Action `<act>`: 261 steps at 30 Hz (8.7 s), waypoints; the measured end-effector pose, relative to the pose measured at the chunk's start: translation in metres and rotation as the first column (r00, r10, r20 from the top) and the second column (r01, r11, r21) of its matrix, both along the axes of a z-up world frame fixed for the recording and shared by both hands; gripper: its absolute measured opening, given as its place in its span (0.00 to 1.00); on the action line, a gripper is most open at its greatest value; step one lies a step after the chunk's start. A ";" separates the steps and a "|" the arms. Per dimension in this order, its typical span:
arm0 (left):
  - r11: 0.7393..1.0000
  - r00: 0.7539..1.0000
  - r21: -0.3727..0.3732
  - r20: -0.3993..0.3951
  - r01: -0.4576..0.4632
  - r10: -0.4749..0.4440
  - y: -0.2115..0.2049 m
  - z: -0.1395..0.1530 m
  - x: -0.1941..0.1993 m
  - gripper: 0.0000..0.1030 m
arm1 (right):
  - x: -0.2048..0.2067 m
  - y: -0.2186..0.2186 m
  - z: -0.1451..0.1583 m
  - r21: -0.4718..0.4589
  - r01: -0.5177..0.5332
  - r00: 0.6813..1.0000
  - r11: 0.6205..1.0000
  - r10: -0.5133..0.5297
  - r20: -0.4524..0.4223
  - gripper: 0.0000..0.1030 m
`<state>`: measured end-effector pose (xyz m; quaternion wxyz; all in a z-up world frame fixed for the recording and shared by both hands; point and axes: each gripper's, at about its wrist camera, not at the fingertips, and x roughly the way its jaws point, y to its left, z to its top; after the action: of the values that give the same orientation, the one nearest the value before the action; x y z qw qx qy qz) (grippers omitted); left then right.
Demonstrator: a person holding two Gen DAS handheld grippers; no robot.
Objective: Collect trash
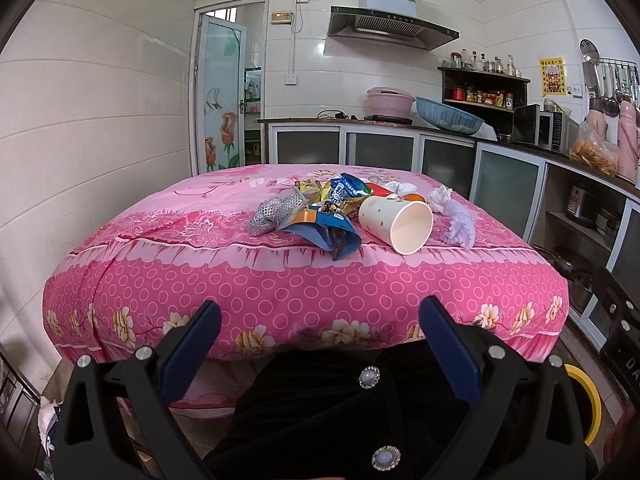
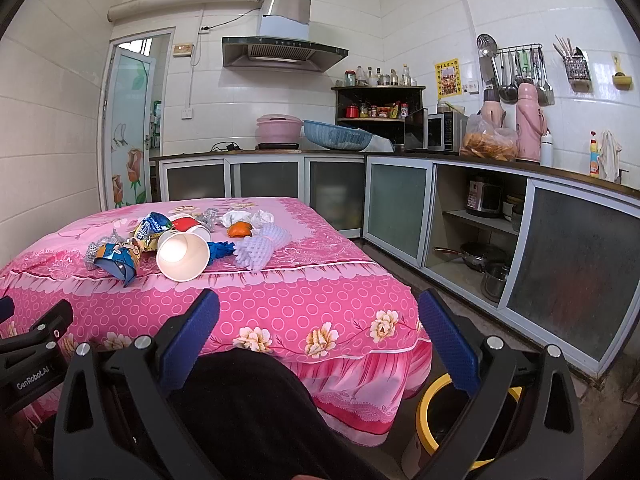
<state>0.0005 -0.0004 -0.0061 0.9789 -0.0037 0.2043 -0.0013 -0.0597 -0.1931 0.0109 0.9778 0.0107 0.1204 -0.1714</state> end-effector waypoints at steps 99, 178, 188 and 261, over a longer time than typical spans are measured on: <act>0.942 0.862 -0.247 -0.401 0.225 -0.311 0.039 -0.027 0.275 0.65 | 0.329 -0.052 -0.035 0.368 -0.144 0.755 0.919 0.343 -0.560 0.81; 0.298 0.089 -0.317 -0.536 0.900 -0.840 -0.449 -0.116 0.091 0.85 | -0.048 -0.356 -0.165 0.489 0.541 0.728 0.684 -0.090 -0.680 0.52; 0.297 0.176 -0.341 -0.343 0.892 -0.923 -0.364 -0.039 0.095 0.92 | -0.074 -0.351 -0.094 0.449 0.453 0.826 0.770 -0.175 -0.535 0.54; 0.962 0.936 -0.186 -0.252 0.200 -0.244 0.105 0.013 0.239 0.15 | 0.231 0.011 0.034 0.313 -0.480 0.763 0.819 0.566 -0.311 0.02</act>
<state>0.2399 0.1042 0.0073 0.9315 -0.0580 0.3356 -0.1277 0.1717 -0.1822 0.0446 0.9349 0.0473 0.3286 0.1252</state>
